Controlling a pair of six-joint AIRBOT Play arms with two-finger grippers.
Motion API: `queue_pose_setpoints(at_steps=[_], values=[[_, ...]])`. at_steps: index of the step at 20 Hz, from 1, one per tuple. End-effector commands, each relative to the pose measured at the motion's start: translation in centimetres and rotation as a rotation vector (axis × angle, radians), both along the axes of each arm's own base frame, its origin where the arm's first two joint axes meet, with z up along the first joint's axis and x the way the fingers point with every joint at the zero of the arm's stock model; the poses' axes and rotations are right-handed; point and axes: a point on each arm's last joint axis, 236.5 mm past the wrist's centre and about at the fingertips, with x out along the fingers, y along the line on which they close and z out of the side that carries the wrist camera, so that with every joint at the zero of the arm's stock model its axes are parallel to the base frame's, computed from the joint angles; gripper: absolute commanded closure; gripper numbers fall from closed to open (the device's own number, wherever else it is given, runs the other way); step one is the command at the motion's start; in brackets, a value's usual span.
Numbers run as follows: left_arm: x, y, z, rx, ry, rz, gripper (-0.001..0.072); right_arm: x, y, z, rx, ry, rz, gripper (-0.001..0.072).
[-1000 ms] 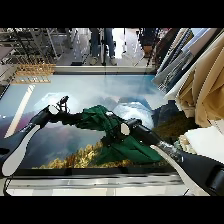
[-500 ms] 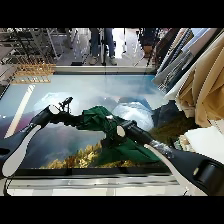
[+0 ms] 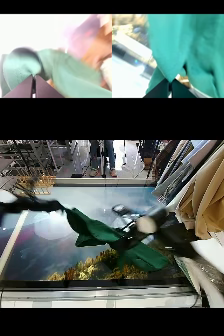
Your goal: Fold the clothes and pants, and hang the long-sleeved shirts on hangers.
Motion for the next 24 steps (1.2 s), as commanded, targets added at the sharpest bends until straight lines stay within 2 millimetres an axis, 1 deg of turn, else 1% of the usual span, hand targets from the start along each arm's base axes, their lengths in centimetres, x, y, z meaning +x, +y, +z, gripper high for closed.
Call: queue_pose_setpoints(at_steps=[1, 2, 3, 4, 6, 7, 8, 9, 10, 11, 12, 13, 14, 15, 16, 17, 18, 19, 20, 21, 22, 23, 24], values=[[-7.0, 1.0, 18.2, -0.099, -0.365, -0.012, 0.0703, -6.2, -4.8, 13.4, 0.109, -0.200, 0.043, 0.0694], [-9.7, 1.2, 22.9, -0.117, -0.485, -0.001, 0.0703, -7.8, -5.3, 17.7, 0.198, -0.310, 0.061, 0.0694], [-12.8, 1.3, 27.6, -0.118, -0.614, 0.020, 0.0703, -9.1, -6.2, 21.4, 0.270, -0.415, 0.059, 0.0694], [-15.9, 1.6, 31.6, -0.106, -0.742, 0.056, 0.0703, -10.3, -7.1, 25.1, 0.347, -0.528, 0.056, 0.0694], [-21.2, 2.2, 38.2, -0.065, -0.994, 0.171, 0.0705, -12.0, -8.2, 31.3, 0.482, -0.743, 0.064, 0.0694], [-23.4, 2.4, 40.6, -0.046, -1.100, 0.219, 0.0704, -12.2, -8.4, 33.9, 0.544, -0.843, 0.066, 0.0694], [-25.3, 2.3, 42.4, -0.022, -1.192, 0.248, 0.0704, -12.2, -8.3, 36.6, 0.599, -0.956, 0.079, 0.0694], [-26.3, 2.3, 43.5, -0.012, -1.248, 0.267, 0.0703, -11.8, -8.1, 39.2, 0.639, -1.066, 0.095, 0.0694], [-26.6, 2.6, 44.0, -0.006, -1.276, 0.282, 0.0704, -11.2, -8.0, 41.1, 0.644, -1.166, 0.114, 0.0694], [-25.8, 3.1, 43.8, -0.006, -1.266, 0.288, 0.0704, -9.6, -8.2, 42.2, 0.610, -1.251, 0.103, 0.0694], [-23.8, 3.8, 42.9, -0.011, -1.221, 0.286, 0.0703, -7.4, -8.4, 42.2, 0.560, -1.289, 0.066, 0.0695], [-21.0, 4.5, 41.1, -0.020, -1.145, 0.265, 0.0705, -4.3, -8.3, 40.8, 0.475, -1.296, 0.025, 0.0695], [-17.3, 4.8, 38.2, -0.042, -1.031, 0.218, 0.0703, -1.1, -7.9, 38.5, 0.392, -1.263, -0.010, 0.0695], [-13.5, 4.8, 34.8, -0.073, -0.913, 0.170, 0.0703, 2.6, -7.3, 34.8, 0.319, -1.184, -0.051, 0.0695], [-9.1, 4.6, 30.5, -0.099, -0.786, 0.130, 0.0703, 6.4, -6.9, 30.6, 0.267, -1.087, -0.097, 0.0695], [-4.7, 5.0, 25.9, -0.081, -0.678, 0.129, 0.0703, 10.5, -6.9, 25.4, 0.233, -0.966, -0.162, 0.0694], [-0.1, 5.6, 20.5, -0.043, -0.562, 0.146, 0.0703, 14.3, -7.1, 20.4, 0.214, -0.869, -0.212, 0.0694], [3.7, 6.6, 15.3, -0.011, -0.453, 0.180, 0.0703, 18.3, -7.4, 15.2, 0.218, -0.789, -0.255, 0.0694], [7.2, 7.7, 10.2, 0.017, -0.368, 0.217, 0.0704, 21.7, -7.6, 10.7, 0.244, -0.729, -0.299, 0.0694], [9.9, 8.8, 6.2, 0.025, -0.316, 0.251, 0.0703, 25.0, -7.9, 6.2, 0.278, -0.676, -0.349, 0.0694], [12.5, 9.9, 2.7, 0.011, -0.282, 0.290, 0.0703, 27.8, -7.8, 2.7, 0.319, -0.650, -0.384, 0.0694], [14.6, 10.8, 0.2, 0.003, -0.269, 0.330, 0.0703, 30.6, -7.5, -0.1, 0.378, -0.656, -0.426, 0.0694], [16.3, 11.5, -1.4, -0.001, -0.276, 0.367, 0.0703, 32.8, -7.4, -1.9, 0.429, -0.674, -0.473, 0.0694]])
